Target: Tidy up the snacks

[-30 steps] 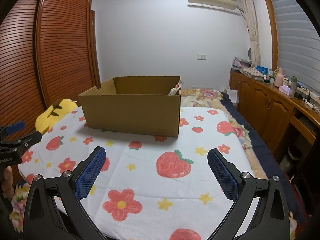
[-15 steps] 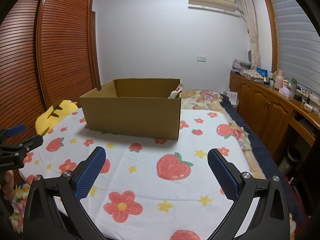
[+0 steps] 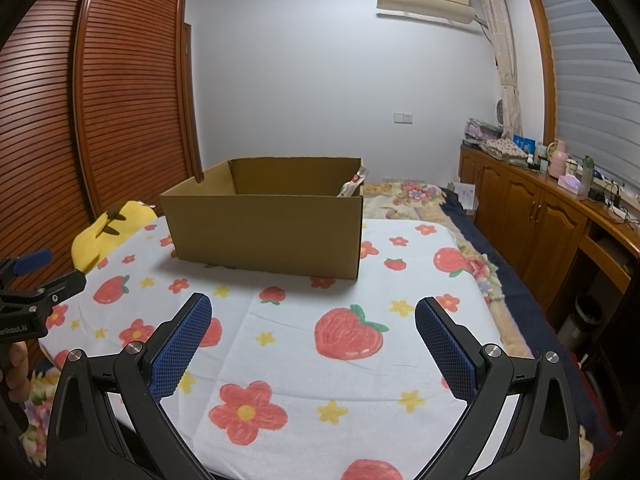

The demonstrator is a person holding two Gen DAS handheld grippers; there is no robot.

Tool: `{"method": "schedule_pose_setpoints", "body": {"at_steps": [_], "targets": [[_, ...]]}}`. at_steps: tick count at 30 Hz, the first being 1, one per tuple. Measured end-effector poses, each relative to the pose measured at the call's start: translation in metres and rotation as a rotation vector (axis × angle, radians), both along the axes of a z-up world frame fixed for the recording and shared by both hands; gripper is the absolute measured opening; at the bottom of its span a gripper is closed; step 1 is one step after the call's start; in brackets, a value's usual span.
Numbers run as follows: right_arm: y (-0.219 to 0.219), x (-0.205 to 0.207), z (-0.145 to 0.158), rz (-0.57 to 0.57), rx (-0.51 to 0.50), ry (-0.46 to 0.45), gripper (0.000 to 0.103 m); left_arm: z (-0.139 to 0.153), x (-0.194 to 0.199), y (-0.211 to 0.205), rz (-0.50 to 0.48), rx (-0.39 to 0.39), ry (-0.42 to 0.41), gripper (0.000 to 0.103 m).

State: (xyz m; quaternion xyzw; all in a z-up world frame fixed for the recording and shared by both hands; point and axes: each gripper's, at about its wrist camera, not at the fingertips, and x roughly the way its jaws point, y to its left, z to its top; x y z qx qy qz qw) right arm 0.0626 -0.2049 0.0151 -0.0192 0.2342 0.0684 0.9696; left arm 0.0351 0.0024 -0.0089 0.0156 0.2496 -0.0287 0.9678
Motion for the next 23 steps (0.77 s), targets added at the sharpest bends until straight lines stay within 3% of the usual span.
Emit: {"method": "schedule_pose_setpoints", "body": {"at_steps": [23], "targets": [[0.0011,-0.0004,-0.0005,0.000,0.000,-0.001,0.103,0.0025,0.0007,-0.0014,0.002,0.002,-0.002,0.103]]}}
